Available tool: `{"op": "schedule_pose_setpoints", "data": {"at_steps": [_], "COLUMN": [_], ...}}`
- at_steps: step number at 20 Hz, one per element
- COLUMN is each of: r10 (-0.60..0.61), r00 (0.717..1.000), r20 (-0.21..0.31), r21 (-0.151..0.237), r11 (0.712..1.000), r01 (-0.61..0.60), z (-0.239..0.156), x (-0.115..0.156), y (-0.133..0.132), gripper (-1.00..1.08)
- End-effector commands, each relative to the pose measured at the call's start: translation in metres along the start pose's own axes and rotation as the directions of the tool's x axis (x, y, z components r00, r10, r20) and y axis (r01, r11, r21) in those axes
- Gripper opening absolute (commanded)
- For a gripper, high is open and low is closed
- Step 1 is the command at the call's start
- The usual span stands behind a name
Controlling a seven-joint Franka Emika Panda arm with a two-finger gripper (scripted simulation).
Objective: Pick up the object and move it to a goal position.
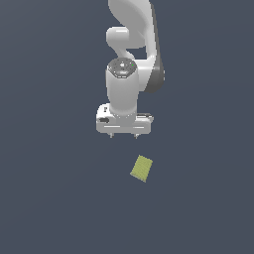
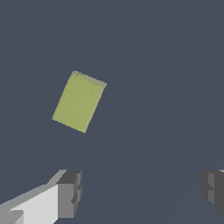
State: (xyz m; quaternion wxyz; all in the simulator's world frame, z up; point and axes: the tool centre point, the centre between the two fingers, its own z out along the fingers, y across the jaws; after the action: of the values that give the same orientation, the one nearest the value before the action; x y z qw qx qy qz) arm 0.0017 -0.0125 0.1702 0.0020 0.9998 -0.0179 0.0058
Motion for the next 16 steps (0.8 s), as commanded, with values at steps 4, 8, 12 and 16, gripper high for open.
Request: {"op": "schedule_pose_setpoints", "data": {"at_steps": [4,8,12,16], "r10": [-0.014,-0.067,-0.085,-0.078], "r00": [1.0,0.998,0.996,0.997], "r20": [0.003,0.012,0.016,0.015], "r21": [-0.002,-0.011,-0.014,-0.013], "r11": [1.0,0.998,0.996,0.997], "r01": [0.014,0.068,0.085,0.079], "z": [0.001,0.004,0.005,0.005], "x": [0.0,-0.002,-0.003,-0.002], "y": [-0.003,-0.014,-0.018,-0.018], "gripper": [1.0,1.0,1.0,1.0]}}
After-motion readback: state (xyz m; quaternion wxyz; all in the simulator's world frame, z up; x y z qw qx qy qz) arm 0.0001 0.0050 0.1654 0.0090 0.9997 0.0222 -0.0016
